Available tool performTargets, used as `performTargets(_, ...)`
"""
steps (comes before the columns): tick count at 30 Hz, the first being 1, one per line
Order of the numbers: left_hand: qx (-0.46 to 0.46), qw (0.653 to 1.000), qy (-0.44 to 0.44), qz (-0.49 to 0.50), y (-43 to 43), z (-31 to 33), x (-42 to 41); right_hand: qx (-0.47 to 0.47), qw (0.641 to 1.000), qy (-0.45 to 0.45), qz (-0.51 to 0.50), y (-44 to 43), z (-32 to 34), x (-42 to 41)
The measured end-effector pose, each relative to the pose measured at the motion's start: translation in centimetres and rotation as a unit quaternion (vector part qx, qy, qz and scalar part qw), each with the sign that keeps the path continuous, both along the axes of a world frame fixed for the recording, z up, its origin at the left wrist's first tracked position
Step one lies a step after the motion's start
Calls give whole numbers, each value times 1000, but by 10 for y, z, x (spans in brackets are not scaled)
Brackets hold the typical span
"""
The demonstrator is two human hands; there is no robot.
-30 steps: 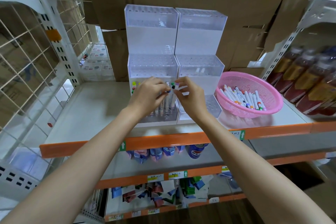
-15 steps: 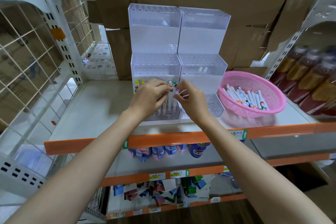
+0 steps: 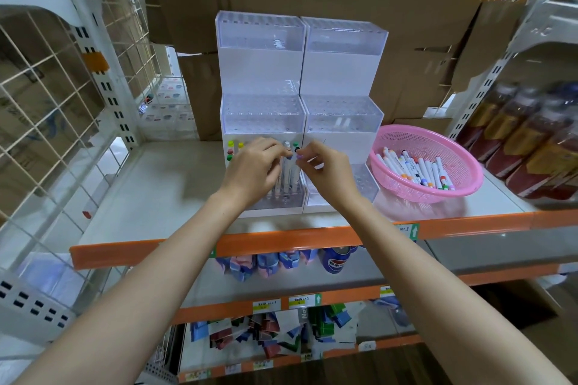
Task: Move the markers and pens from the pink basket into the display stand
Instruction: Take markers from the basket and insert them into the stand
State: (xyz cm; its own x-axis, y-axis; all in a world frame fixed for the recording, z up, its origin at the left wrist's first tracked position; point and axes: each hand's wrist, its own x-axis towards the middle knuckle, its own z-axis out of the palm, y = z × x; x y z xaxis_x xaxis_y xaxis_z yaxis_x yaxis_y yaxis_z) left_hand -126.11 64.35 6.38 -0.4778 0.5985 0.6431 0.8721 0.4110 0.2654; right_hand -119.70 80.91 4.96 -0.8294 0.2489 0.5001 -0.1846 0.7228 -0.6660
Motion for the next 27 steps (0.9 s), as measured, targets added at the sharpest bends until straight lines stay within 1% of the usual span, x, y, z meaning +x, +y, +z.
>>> performTargets(4,-16,999,24,19,1,2,2,23,1000,-10,-3,3,1,5)
performTargets(8,-28,998,42,37,12,4,5,12,1000,0,-29,20,2,18)
performTargets(11,-63,994,85,-1,34,9,12,17,999,-4,-47,40,0,28)
performTargets(14,-97,989,110,-38,65,11,23,67,995,-14,-72,63,-2,41)
performTargets(17,-120,987,96,-45,101,8,33,113,987,-41,-107,90,-4,55)
performTargets(19,-143,986,70,-42,125,5,37,125,982,-56,-127,112,-6,66)
performTargets(21,-161,985,38,-49,149,1,40,121,979,-79,-147,133,-5,76)
performTargets(27,-174,982,-12,-71,219,-8,50,104,965,-165,-174,196,-4,89)
